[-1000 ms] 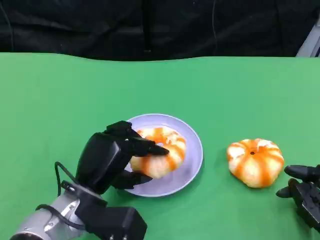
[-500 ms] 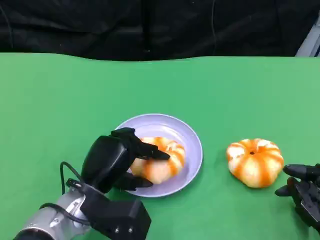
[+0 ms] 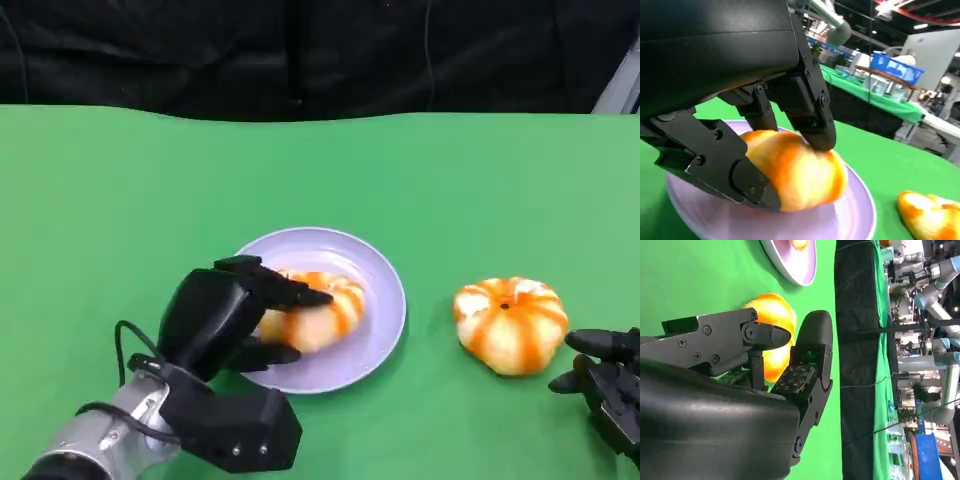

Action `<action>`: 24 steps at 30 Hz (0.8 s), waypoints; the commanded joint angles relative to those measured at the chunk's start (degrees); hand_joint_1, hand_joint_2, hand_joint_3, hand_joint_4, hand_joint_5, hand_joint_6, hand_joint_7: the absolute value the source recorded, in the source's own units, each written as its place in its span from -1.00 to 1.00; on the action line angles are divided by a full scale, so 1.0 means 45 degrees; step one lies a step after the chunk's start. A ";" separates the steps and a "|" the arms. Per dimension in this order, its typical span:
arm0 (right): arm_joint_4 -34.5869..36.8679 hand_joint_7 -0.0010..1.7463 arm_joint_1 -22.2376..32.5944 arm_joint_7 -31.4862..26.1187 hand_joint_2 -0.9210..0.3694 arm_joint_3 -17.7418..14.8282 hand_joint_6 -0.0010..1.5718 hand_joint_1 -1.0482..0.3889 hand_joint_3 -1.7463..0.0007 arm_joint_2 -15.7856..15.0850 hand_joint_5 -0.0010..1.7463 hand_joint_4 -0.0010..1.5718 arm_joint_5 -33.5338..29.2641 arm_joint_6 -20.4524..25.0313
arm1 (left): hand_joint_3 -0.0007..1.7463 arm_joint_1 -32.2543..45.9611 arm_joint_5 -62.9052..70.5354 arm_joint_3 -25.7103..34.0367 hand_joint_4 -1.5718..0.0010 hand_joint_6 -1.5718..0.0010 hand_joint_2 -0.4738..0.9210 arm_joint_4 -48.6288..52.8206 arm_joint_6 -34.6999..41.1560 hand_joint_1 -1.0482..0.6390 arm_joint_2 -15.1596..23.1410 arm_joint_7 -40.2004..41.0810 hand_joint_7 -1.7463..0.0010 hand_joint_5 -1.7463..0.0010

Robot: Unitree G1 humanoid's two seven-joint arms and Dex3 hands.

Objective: Grasp the bread from the table and place it into the plate.

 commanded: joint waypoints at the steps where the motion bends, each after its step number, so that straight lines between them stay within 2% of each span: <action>1: -0.0001 -0.28 0.0114 0.0003 -1.00 -0.0103 0.18 0.41 0.58 -0.0151 0.44 -0.08 0.0163 -0.0065 | -0.79 -0.0032 -0.0760 0.0376 -0.07 -0.09 1.00 -0.0151 -0.0054 -0.32 0.0127 -0.0720 1.00 0.94; 4: 0.0016 -0.28 0.0105 -0.0012 -1.00 -0.0111 0.18 0.43 0.58 -0.0155 0.45 -0.08 0.0152 -0.0085 | -0.64 0.0068 -0.1337 0.0578 0.01 0.03 1.00 -0.0270 -0.0138 -0.53 0.0109 -0.1476 1.00 0.98; 8: 0.0002 -0.28 0.0114 -0.0013 -1.00 -0.0106 0.18 0.43 0.57 -0.0163 0.46 -0.09 0.0140 -0.0083 | -0.58 0.0146 -0.1590 0.0631 0.04 0.08 1.00 -0.0471 -0.0161 -0.59 0.0195 -0.2027 1.00 0.99; 10: -0.0014 -0.28 0.0127 -0.0008 -1.00 -0.0097 0.18 0.42 0.57 -0.0171 0.46 -0.09 0.0131 -0.0074 | -0.44 0.0176 -0.1663 0.0618 0.21 0.24 1.00 -0.0566 -0.0214 -0.74 0.0284 -0.2311 1.00 0.99; 24: -0.0077 -0.27 0.0143 -0.0054 -1.00 -0.0092 0.18 0.46 0.54 -0.0128 0.48 -0.09 0.0159 0.0029 | -0.26 0.0510 -0.2620 0.1066 0.57 0.52 1.00 -0.1126 -0.0933 -0.95 0.0475 -0.4013 1.00 1.00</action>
